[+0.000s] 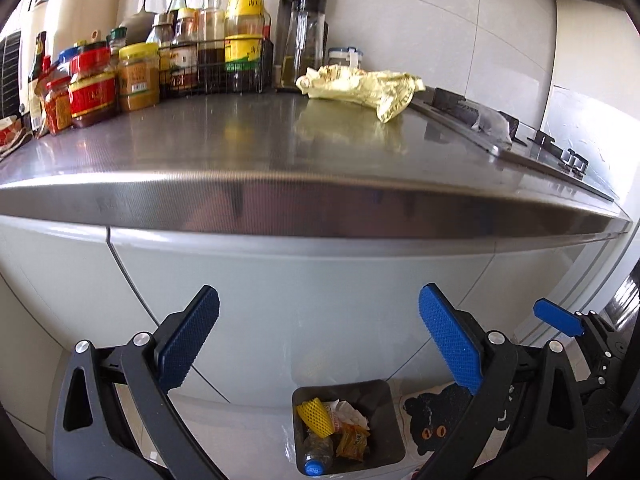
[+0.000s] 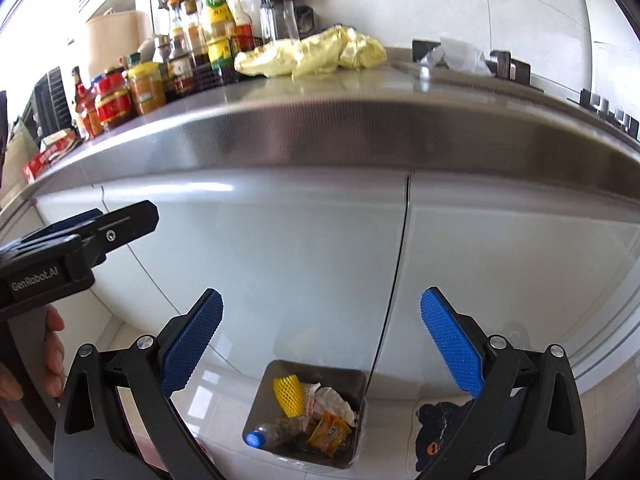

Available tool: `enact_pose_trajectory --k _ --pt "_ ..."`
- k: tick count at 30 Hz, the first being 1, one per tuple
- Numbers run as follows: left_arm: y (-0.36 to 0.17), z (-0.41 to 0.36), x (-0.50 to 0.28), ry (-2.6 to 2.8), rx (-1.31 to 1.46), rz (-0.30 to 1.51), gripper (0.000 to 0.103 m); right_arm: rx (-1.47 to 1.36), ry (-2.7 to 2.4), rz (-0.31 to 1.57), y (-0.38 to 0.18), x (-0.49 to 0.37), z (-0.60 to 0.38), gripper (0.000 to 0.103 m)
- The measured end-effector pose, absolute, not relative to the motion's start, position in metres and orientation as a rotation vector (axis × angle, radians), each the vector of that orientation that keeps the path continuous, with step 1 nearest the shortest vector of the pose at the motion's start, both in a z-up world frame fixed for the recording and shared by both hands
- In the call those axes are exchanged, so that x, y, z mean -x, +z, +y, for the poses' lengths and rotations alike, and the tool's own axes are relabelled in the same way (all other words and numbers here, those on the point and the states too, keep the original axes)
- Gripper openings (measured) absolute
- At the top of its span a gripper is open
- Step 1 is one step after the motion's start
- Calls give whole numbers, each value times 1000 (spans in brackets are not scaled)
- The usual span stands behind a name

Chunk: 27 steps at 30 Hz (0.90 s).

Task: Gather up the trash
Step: 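Move both tools back up to the counter, then grasp the yellow snack bag with the left tool while the right tool grasps the clear plastic bag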

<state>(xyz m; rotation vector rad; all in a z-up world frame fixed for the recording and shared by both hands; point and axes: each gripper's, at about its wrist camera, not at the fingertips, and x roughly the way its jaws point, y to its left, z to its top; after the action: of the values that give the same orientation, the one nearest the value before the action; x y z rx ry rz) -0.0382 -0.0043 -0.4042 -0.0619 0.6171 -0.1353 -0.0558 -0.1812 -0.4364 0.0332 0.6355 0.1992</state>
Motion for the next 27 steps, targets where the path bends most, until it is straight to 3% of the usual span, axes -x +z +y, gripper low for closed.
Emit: enact_pose_trajectory --k 12,27 --pt "-299 7 -13 -134 23 522 95 -78 253 503 -306 26 -220 100" --pt "-287 -9 -162 -179 17 636 95 -137 4 632 -289 -135 -282 100"
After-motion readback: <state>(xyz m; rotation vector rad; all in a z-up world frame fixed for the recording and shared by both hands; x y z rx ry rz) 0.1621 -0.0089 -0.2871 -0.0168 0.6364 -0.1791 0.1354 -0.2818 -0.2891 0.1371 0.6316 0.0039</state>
